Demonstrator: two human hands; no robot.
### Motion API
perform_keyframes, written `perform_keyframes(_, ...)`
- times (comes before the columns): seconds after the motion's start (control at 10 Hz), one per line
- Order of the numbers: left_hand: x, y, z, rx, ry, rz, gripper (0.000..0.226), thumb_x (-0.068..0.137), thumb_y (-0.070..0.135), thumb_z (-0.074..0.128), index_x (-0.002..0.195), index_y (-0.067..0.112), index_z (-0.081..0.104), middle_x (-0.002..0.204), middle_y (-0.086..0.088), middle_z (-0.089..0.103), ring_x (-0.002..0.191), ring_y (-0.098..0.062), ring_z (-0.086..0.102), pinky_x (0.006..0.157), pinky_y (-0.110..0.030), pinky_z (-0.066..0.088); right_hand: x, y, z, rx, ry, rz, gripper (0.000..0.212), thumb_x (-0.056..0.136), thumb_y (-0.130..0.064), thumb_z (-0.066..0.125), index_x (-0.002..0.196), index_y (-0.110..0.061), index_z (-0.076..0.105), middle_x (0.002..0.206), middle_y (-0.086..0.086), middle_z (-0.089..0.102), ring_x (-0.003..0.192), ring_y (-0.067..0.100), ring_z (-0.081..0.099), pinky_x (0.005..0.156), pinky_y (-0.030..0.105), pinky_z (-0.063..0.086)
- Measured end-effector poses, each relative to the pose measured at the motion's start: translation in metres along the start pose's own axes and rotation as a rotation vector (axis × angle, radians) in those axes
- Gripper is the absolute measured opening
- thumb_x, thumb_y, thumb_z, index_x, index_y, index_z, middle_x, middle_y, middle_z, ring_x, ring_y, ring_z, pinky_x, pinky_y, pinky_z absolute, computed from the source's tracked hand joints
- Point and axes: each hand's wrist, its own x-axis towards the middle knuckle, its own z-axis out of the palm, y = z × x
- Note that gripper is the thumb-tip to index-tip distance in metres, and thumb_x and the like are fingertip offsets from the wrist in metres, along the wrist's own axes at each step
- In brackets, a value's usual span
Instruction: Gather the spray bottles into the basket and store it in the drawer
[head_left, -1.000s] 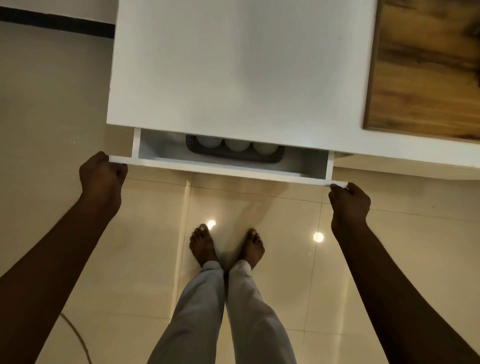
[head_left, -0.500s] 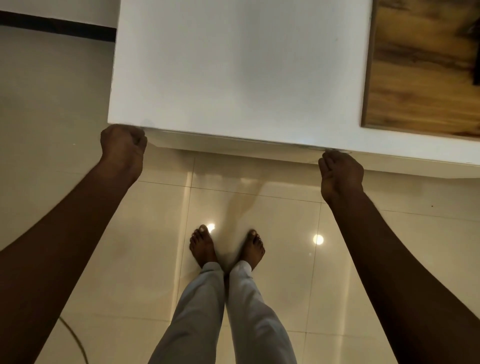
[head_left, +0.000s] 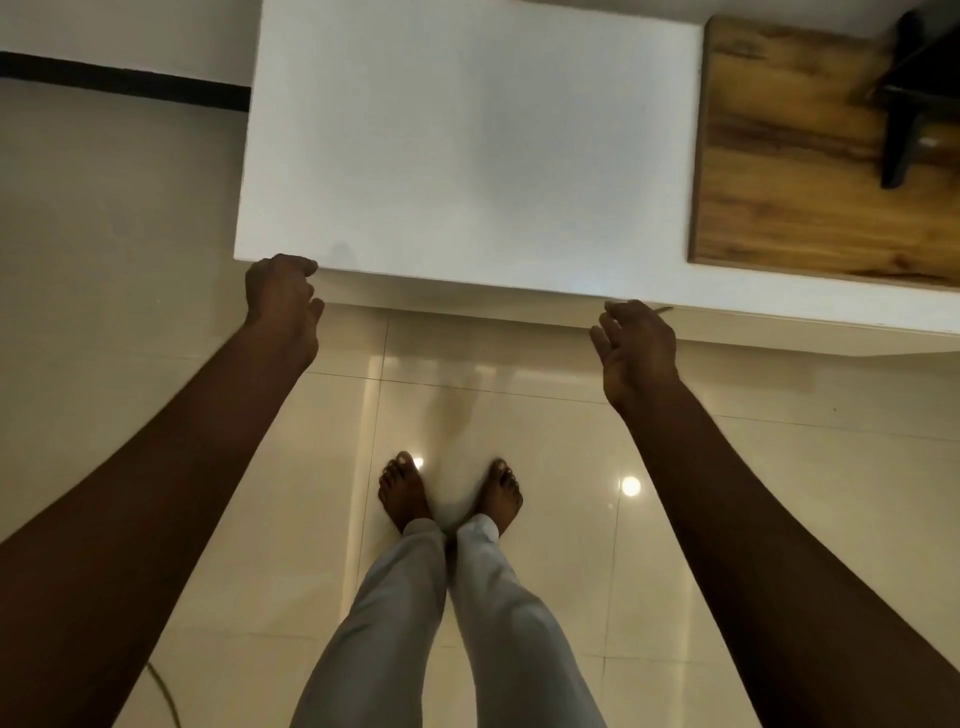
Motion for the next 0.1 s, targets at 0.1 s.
perform_keyframes(0.1,-0.0404,0.0122,0.0086,0.027,-0.097,0.070,0.018,0.101,0.015,0.052,0.117,0.020,0.060,0.091,0.004,0.053,0.089,-0.016,0.051,0.089,-0.031,0.050,-0.0330,-0.0076,0.0123,-0.063,-0.071,-0.018,0.046,0.098,0.001,0.064,0.142,-0.004,0.054,0.125,0.013,0.060,0.118,0.023,0.060,0.113,0.042,0.049)
